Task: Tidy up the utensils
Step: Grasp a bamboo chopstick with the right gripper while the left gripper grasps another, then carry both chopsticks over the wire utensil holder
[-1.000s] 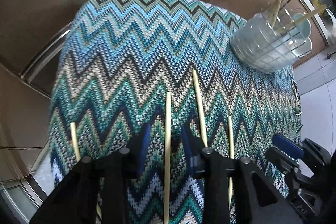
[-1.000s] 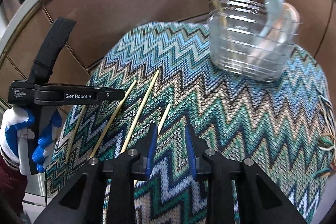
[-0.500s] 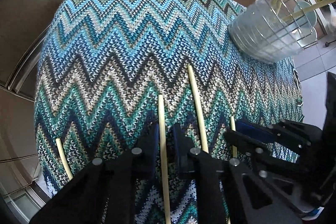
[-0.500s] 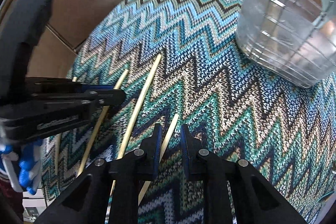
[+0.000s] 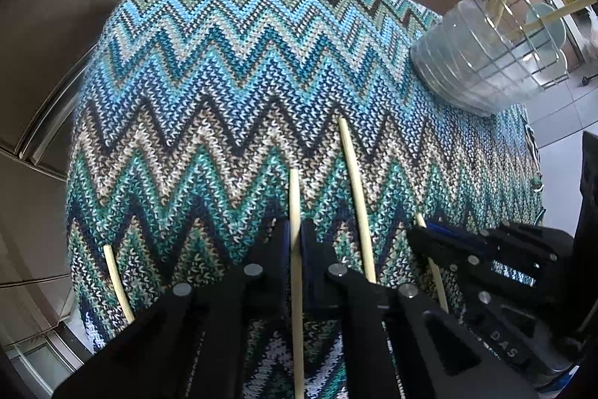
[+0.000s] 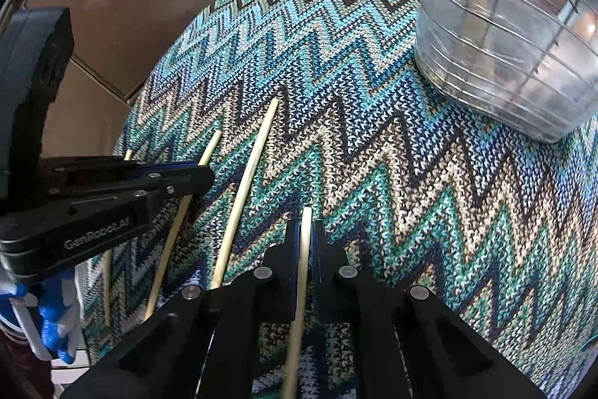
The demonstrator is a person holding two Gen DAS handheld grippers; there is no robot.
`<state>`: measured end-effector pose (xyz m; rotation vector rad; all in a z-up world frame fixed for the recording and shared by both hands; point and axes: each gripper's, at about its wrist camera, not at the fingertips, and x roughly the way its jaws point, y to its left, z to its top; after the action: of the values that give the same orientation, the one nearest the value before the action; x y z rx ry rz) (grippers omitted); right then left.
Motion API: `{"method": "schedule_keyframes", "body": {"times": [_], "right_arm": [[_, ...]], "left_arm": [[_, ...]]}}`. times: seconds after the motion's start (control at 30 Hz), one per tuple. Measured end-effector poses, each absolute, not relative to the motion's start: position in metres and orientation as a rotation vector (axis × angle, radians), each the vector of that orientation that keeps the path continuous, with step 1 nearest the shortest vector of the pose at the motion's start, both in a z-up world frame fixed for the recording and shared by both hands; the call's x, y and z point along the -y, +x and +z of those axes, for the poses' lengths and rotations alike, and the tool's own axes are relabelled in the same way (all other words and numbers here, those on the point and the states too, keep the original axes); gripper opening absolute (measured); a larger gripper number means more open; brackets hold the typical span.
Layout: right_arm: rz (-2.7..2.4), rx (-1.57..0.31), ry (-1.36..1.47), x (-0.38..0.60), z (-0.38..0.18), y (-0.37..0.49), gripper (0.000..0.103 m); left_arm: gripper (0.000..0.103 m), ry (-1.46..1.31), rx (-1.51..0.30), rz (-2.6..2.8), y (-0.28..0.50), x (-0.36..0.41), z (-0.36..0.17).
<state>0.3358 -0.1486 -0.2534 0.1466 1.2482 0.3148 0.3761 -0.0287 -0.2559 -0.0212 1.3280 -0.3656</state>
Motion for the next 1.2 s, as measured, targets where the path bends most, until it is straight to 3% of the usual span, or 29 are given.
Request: {"method": "schedule_keyframes", "body": {"times": [0.27,0.87,1.2], "right_arm": [[0.372,-1.141,0.179,0.162,-0.215,0.301,0.005],[0.436,-0.814,0.101,0.169,-0.121,0.196,0.005],[0.428,-0.74,0.113,0.188,-0.114,0.17,0.005]], "left_arm": [[0.005,-0.036,-1.255,-0.34,0.354,0.014,-0.23],[0.005,-0.117,-0.892,-0.378,0.259,-0.01,-0.125],[0.005,-0.097,-0.792,-0.432,0.226,0.011,-0.097]]}}
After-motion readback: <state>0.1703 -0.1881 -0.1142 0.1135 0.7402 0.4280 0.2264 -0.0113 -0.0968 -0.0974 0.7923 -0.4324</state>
